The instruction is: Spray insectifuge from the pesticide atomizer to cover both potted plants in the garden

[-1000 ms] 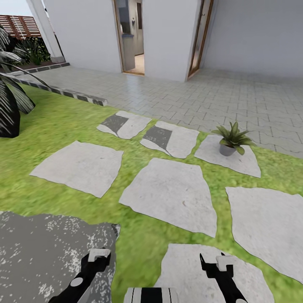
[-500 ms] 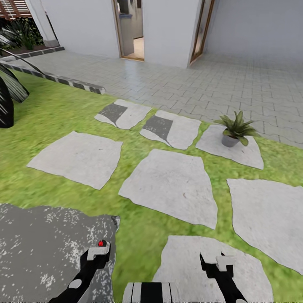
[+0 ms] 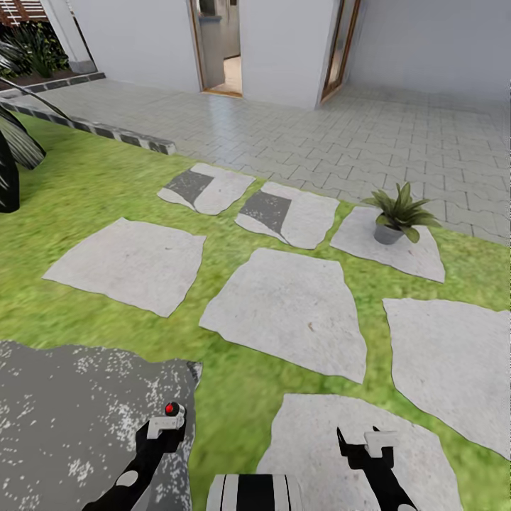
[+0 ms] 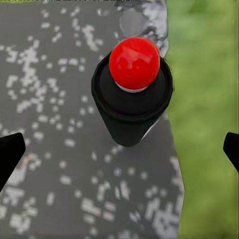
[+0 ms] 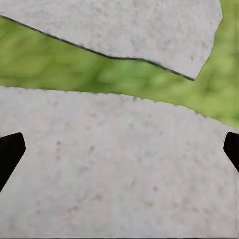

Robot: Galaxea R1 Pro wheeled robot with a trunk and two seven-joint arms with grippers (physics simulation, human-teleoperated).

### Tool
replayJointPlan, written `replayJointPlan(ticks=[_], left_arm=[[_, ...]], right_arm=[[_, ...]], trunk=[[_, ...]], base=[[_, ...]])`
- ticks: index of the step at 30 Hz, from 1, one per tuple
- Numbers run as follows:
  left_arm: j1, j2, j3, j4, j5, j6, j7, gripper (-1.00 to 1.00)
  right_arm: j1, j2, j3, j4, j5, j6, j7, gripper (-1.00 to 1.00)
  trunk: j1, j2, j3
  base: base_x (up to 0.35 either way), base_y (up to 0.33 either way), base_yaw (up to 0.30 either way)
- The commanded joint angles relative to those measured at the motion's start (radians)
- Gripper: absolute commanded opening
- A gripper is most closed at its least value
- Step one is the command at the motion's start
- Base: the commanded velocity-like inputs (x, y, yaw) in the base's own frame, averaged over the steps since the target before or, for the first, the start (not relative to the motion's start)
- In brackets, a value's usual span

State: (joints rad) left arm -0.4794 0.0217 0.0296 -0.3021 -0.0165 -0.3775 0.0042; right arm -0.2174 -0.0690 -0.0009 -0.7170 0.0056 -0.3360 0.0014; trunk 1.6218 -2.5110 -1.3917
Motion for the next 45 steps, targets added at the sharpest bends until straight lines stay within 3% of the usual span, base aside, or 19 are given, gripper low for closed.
replayJointPlan(ticks=[1, 36, 41, 45], left_arm=[[0.000, -0.001, 0.003, 0.001, -0.002, -0.003, 0.000, 1.00], [0.001, 0.000, 0.002, 0.000, -0.002, -0.009, 0.000, 1.00], [0.001, 0.000, 0.003, 0.000, -0.002, -0.009, 0.000, 1.00], [0.001, 0.000, 0.003, 0.001, -0.002, -0.009, 0.000, 1.00]], right_arm=[[0.000, 0.000, 0.000, 0.001, 0.001, -0.003, 0.000, 1.00], [0.000, 0.000, 0.003, -0.001, 0.001, -0.003, 0.000, 1.00], [0.000, 0.000, 0.003, 0.000, 0.001, -0.003, 0.000, 1.00], [0.000, 0.000, 0.002, 0.001, 0.001, -0.003, 0.000, 1.00]], trunk=[[0.000, 0.000, -0.002], [0.000, 0.000, -0.004], [0.002, -0.001, -0.023], [0.002, -0.001, -0.023]], base=[[0.000, 0.000, -0.146], [0.023, 0.000, -0.009], [0.000, 0.000, 0.000], [0.000, 0.000, 0.000]])
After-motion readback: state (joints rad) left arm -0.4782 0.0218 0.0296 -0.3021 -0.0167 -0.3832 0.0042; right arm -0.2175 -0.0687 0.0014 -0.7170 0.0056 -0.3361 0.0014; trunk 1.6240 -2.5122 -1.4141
